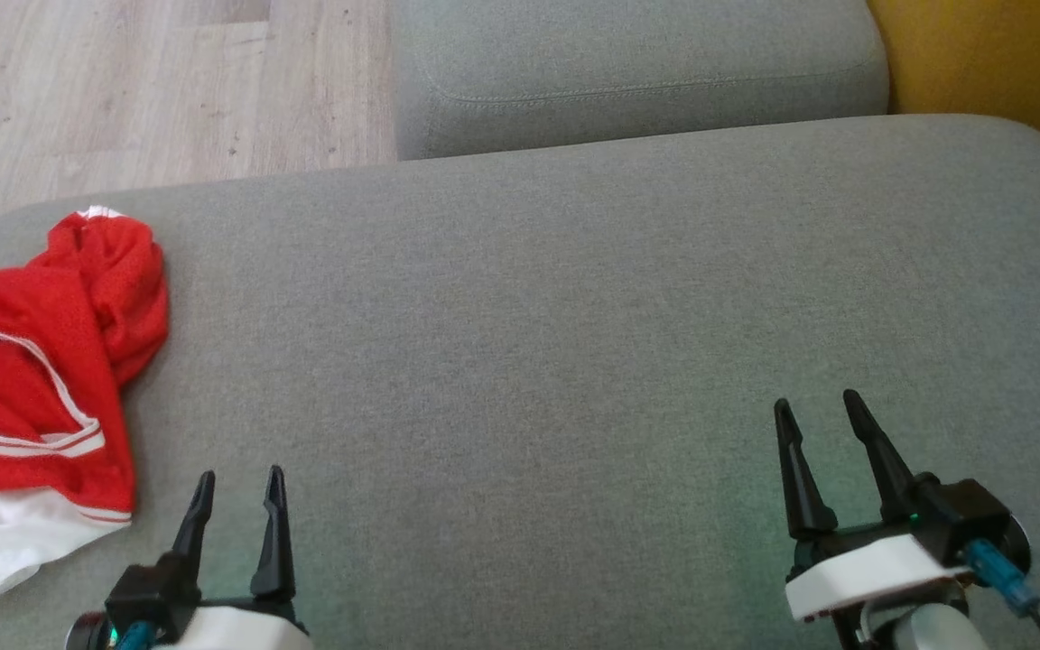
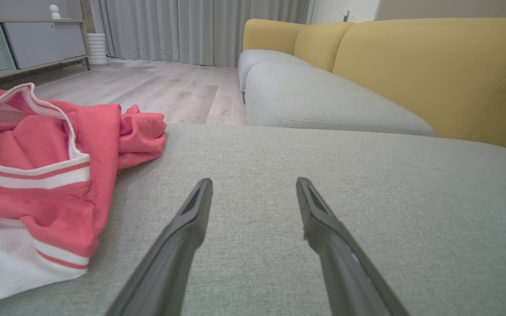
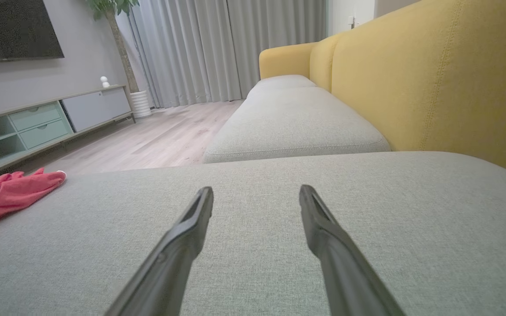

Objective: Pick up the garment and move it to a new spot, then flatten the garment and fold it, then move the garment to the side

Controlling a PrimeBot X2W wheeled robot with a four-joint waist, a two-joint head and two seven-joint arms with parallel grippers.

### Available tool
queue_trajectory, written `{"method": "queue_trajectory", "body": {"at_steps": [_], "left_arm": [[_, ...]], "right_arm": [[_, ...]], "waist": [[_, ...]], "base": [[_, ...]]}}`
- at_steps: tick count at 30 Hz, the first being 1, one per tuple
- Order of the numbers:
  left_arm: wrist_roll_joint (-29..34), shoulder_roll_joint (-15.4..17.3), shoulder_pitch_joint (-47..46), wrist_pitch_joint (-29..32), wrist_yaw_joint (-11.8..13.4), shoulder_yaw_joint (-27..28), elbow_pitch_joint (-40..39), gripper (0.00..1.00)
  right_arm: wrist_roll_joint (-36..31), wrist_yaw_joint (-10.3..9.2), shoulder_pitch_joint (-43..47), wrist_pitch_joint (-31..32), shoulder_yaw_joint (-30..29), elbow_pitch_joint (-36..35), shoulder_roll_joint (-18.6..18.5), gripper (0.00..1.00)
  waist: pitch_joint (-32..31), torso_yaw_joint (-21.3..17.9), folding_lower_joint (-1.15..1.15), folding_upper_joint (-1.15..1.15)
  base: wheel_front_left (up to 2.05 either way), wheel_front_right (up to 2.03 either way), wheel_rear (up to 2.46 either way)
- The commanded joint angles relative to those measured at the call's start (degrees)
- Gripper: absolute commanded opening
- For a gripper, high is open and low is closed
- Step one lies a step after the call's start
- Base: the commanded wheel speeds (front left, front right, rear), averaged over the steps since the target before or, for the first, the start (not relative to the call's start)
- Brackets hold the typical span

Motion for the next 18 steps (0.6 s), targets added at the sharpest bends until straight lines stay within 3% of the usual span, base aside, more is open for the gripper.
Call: {"method": "queue_trajectory", "body": {"at_steps": [1, 6, 18], "left_arm": [[1.55, 0.81, -1.5, -0.98, 0.34, 2.08, -1.37, 1.0], [4.3, 0.8, -1.41, -1.73, 0.55, 2.76, -0.46, 1.0], [1.14, 0.46, -1.6, -1.73, 0.39, 3.83, 1.06, 1.0]], "right_arm": [[-1.28, 0.44, -1.04, -1.05, 1.68, -1.43, -0.53, 1.0], [-2.88, 0.45, -0.94, -1.8, 1.6, -0.46, -0.54, 1.0], [-0.84, 0.45, -1.14, -1.8, 0.68, 2.26, -0.54, 1.0]], "waist": [[-0.04, 0.01, 0.0, 0.0], [-0.21, 0.08, 0.0, 0.0], [-0.36, 0.01, 0.0, 0.0]], "base": [[0.0, 0.0, 0.0], [0.0, 0.0, 0.0], [0.0, 0.0, 0.0]]}}
